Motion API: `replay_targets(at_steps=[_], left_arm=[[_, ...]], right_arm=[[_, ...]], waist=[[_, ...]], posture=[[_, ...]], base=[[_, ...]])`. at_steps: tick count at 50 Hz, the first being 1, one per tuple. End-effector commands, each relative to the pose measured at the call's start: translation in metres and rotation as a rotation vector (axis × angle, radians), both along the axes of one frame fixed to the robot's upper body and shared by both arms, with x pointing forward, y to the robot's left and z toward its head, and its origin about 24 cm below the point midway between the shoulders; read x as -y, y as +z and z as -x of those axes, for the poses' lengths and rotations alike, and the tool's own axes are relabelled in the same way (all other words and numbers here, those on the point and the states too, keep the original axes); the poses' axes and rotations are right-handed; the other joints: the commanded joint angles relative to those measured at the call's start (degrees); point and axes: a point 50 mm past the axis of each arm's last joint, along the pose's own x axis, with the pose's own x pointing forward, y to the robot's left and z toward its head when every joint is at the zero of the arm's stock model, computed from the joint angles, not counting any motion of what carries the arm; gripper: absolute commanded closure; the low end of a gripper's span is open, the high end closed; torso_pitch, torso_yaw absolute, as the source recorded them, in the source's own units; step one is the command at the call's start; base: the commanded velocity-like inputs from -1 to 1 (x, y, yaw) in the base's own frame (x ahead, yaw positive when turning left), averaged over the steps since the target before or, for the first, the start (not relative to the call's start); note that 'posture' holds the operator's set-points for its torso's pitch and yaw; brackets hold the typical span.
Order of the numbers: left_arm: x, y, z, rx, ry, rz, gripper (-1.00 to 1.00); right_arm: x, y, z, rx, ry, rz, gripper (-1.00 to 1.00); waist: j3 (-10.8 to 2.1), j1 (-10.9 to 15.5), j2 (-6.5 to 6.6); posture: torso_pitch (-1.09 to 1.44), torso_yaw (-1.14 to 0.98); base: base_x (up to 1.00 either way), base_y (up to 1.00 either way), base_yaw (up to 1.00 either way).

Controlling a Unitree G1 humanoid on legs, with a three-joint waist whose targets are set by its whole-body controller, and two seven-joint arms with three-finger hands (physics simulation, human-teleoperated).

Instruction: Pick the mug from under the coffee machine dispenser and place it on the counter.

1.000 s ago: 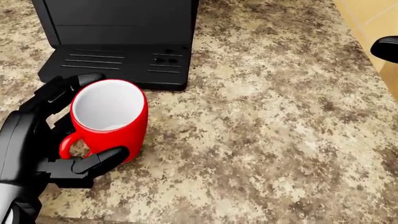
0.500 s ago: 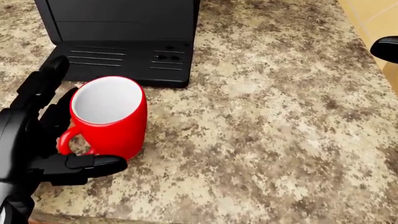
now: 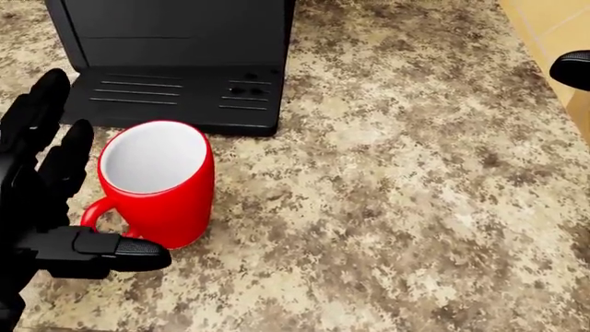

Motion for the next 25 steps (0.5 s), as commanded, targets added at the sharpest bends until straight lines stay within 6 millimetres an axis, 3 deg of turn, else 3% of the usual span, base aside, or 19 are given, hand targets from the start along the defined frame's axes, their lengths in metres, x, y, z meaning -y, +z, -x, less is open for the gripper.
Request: replay_targets(at_steps=[1, 14, 25], left_arm=[[0.000, 0.017, 0.004, 0.090, -0.007, -0.012, -1.00], [-0.003, 0.026, 0.010, 0.095, -0.026, -0.026, -1.00], [-0.022, 0.051, 0.013, 0.155, 0.028, -0.049, -1.00]], right_arm=[[0.000, 0.018, 0.007, 0.088, -0.008, 0.026, -1.00], [0.000, 0.018, 0.007, 0.087, -0.008, 0.028, -1.00], [0.000, 0.018, 0.007, 0.089, -0.009, 0.029, -1.00]], waist=[[-1.25, 0.02, -0.17], [-1.13, 0.03, 0.02], [-0.84, -0.09, 0.23]], posture=[[0.00, 0.00], [0.00, 0.00], [0.00, 0.00]], base=[[0.00, 0.00, 0.00], [0.00, 0.00, 0.00], [0.00, 0.00, 0.00]])
